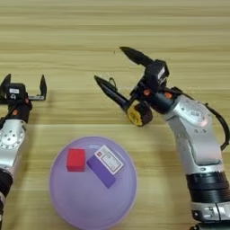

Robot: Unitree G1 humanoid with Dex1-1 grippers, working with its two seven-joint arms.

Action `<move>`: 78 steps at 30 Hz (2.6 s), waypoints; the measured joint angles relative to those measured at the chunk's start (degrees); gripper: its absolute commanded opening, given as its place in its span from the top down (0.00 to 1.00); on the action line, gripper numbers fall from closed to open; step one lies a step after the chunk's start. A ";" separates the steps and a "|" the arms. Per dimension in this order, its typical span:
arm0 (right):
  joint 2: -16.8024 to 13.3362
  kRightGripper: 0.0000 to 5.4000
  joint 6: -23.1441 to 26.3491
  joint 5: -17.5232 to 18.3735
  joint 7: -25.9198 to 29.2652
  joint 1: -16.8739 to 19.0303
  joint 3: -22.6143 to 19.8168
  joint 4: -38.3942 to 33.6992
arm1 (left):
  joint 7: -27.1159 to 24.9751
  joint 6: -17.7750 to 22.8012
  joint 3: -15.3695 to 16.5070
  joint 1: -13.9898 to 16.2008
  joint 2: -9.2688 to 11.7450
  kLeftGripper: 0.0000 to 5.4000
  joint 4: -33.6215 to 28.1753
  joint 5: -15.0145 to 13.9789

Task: Move the objects on the table

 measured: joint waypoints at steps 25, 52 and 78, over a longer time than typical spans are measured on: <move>-5.21 0.00 9.40 -9.11 -5.77 2.19 -0.61 14.34 | 0.13 -0.01 0.05 -0.01 0.07 0.00 0.25 -0.01; -5.07 0.00 7.62 -13.40 -4.15 3.96 1.32 19.70 | 0.11 -0.06 0.09 -0.01 0.12 0.00 0.42 -0.01; 2.98 0.00 -10.32 -5.91 -11.11 2.67 -7.16 11.54 | -0.08 -0.66 0.68 -0.01 0.30 0.00 0.98 -0.11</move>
